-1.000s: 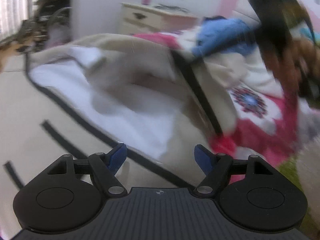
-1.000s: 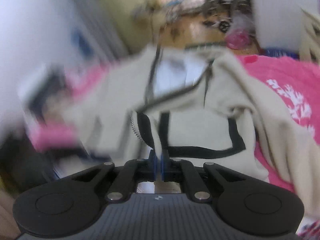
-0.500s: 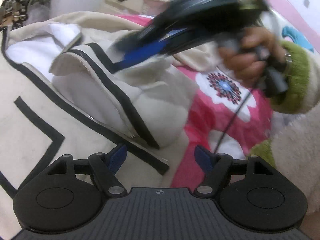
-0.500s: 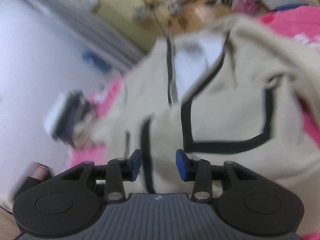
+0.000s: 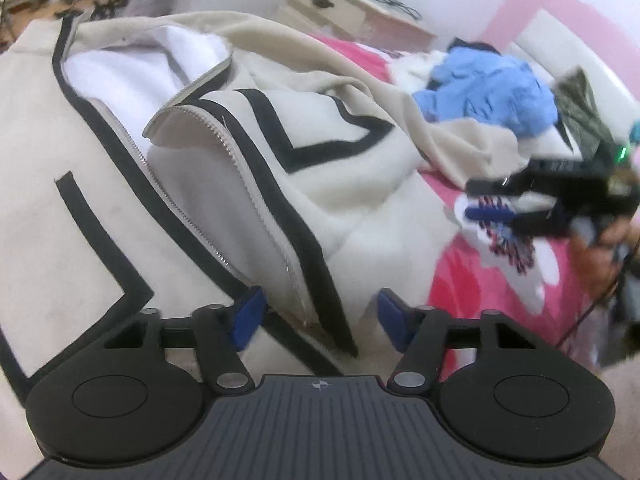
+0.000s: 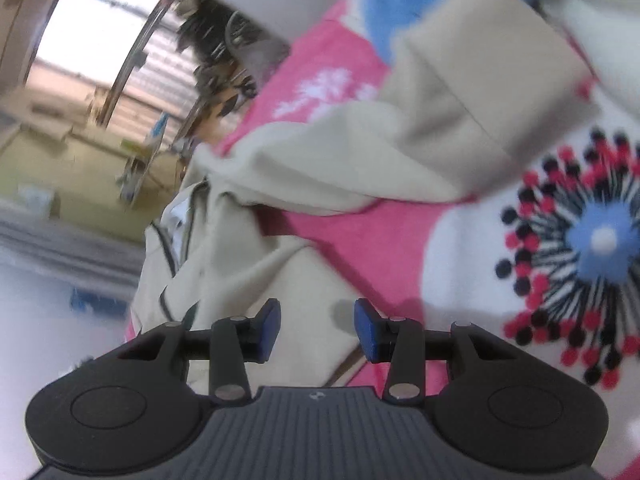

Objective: Fold clothes

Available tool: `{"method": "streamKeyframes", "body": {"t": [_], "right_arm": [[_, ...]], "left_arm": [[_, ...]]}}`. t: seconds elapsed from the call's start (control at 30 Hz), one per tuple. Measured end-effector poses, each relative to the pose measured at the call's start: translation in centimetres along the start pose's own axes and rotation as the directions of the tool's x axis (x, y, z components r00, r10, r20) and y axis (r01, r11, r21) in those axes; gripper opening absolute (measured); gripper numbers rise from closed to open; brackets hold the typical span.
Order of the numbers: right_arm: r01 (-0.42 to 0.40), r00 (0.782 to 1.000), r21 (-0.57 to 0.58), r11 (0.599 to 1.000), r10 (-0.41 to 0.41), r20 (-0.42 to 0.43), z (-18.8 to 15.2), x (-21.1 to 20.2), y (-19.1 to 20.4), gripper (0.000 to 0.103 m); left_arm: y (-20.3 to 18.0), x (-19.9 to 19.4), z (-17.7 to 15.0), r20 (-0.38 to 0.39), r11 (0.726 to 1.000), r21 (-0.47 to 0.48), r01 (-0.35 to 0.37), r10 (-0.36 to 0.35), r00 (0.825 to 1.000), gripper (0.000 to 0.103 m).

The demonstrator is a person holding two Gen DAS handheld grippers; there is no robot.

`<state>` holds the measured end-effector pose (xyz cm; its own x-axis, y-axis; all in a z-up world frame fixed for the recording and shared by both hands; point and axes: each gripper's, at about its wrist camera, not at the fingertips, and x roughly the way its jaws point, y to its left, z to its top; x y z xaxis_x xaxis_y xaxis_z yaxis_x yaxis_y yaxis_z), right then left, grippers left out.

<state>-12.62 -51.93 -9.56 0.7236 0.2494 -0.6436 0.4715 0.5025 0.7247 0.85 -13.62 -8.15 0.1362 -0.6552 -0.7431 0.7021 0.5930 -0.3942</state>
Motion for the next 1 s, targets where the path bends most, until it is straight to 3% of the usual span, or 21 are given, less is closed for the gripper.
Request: {"method": "streamKeyframes", "body": {"t": [0.1,0.13,0.2,0.23,0.3,0.37,0.43,0.53,0.6,0.67,0.77,0.8,0.83,1.0], "right_arm": [[-0.004,0.999,-0.049,0.999,0.001,-0.047,0.4,2.2,-0.6,0.037],[-0.003,0.998,-0.067,0.998,-0.002,-0.067,0.3,2.7,-0.6,0.020],[-0.007,0.994,-0.101,0.995,-0.004,-0.112,0.0,3.0,-0.3,0.000],[-0.007,0.992,-0.143,0.990,-0.011,-0.124,-0.4,3.0,0.4,0.000],[-0.009,0.993,-0.205,0.979,-0.016,-0.119,-0.9,1.8,2.1,0.000],[-0.016,0.995,-0.226,0.974,-0.006,-0.098,-0.7,-0.4,3.7,0.000],[-0.024,0.997,-0.232,0.973,0.006,-0.080,-0.2,-2.7,5.2,0.000],[0.029,0.998,-0.252,0.967,-0.042,-0.045,1.4,-6.6,6.4,0.000],[0.105,0.994,-0.286,0.953,-0.109,0.002,2.0,-7.9,6.3,0.000],[0.128,0.992,-0.286,0.950,-0.126,0.028,2.3,-7.7,5.4,0.000],[0.074,0.997,-0.227,0.971,-0.078,-0.008,2.4,-5.0,3.2,0.009],[0.069,0.997,-0.233,0.970,-0.074,-0.014,2.3,-3.8,2.7,0.021],[0.069,0.997,-0.241,0.968,-0.074,-0.015,2.2,-2.9,2.2,0.041],[0.117,0.986,-0.304,0.945,-0.148,-0.079,1.7,2.6,0.8,0.042]], "left_arm": [[0.5,0.2,0.2,-0.002,0.999,-0.046,0.011,-0.012,1.000,0.046],[0.5,0.4,0.3,-0.004,0.998,-0.060,0.012,-0.012,1.000,0.039],[0.7,0.7,0.3,-0.015,0.996,-0.087,0.019,-0.021,1.000,0.028],[0.9,0.9,0.4,-0.024,0.994,-0.102,0.026,-0.028,0.999,0.016],[0.7,1.1,0.5,-0.050,0.994,-0.103,0.034,-0.039,0.998,0.008],[0.5,1.0,0.8,-0.082,0.989,-0.137,0.047,-0.059,0.995,0.007],[0.8,0.6,1.0,-0.119,0.969,-0.226,0.103,-0.132,0.984,0.006],[0.9,-0.2,1.1,-0.126,0.930,-0.322,0.180,-0.231,0.965,0.006],[0.7,-0.3,1.1,-0.119,0.930,-0.318,0.186,-0.234,0.965,0.006],[0.7,-0.1,1.1,-0.116,0.945,-0.290,0.154,-0.194,0.974,0.006],[0.9,0.4,1.0,-0.121,0.957,-0.272,0.105,-0.142,0.983,0.006],[1.0,0.5,0.9,-0.119,0.958,-0.271,0.096,-0.133,0.984,0.006],[1.2,0.6,0.8,-0.117,0.958,-0.272,0.088,-0.124,0.985,0.006],[1.8,0.9,0.6,-0.115,0.956,-0.287,0.059,-0.095,0.989,0.006]]}}
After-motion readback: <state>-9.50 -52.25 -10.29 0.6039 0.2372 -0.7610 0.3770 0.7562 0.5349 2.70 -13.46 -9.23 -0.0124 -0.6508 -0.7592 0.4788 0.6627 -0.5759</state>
